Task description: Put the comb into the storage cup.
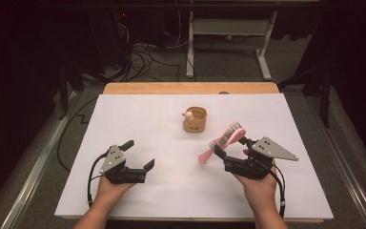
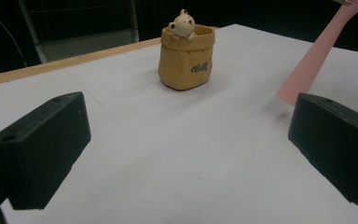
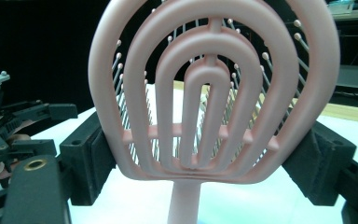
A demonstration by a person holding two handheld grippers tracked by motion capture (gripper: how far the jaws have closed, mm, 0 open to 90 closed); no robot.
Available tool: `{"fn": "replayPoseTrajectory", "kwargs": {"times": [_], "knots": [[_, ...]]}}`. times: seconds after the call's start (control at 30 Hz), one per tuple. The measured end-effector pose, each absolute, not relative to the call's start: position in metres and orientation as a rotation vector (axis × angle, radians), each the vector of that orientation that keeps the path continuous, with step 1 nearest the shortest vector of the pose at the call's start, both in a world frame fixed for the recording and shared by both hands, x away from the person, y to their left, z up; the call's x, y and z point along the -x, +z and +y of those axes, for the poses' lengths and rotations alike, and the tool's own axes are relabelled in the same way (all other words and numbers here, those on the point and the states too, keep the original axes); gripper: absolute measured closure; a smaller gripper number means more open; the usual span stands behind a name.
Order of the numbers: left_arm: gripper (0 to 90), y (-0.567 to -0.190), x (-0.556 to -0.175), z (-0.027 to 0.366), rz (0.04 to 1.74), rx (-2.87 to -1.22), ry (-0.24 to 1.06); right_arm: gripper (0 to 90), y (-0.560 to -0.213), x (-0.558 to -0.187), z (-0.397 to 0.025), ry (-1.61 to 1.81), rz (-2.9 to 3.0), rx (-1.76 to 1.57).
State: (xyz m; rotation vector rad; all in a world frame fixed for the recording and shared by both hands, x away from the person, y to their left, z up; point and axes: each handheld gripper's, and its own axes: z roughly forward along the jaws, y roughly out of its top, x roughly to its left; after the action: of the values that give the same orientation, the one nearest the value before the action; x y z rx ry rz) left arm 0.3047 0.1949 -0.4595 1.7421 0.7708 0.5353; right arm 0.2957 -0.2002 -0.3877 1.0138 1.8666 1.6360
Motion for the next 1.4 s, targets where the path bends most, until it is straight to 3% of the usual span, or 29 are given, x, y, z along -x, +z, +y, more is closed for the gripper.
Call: {"fn": "replayPoseTrajectory", "kwargs": {"times": [0.7,1.4], "knots": [[0.0,-0.46,-0.306,0.197,0.776,-1.731,0.536,20.3,-0.385,-0.299,-0.234,1.622,1.775,-1.088],[0.0,-0.462,-0.306,0.197,0.768,-1.746,0.53,20.3,-0.383,-0.306,-0.233,1.607,1.759,-1.093]]}}
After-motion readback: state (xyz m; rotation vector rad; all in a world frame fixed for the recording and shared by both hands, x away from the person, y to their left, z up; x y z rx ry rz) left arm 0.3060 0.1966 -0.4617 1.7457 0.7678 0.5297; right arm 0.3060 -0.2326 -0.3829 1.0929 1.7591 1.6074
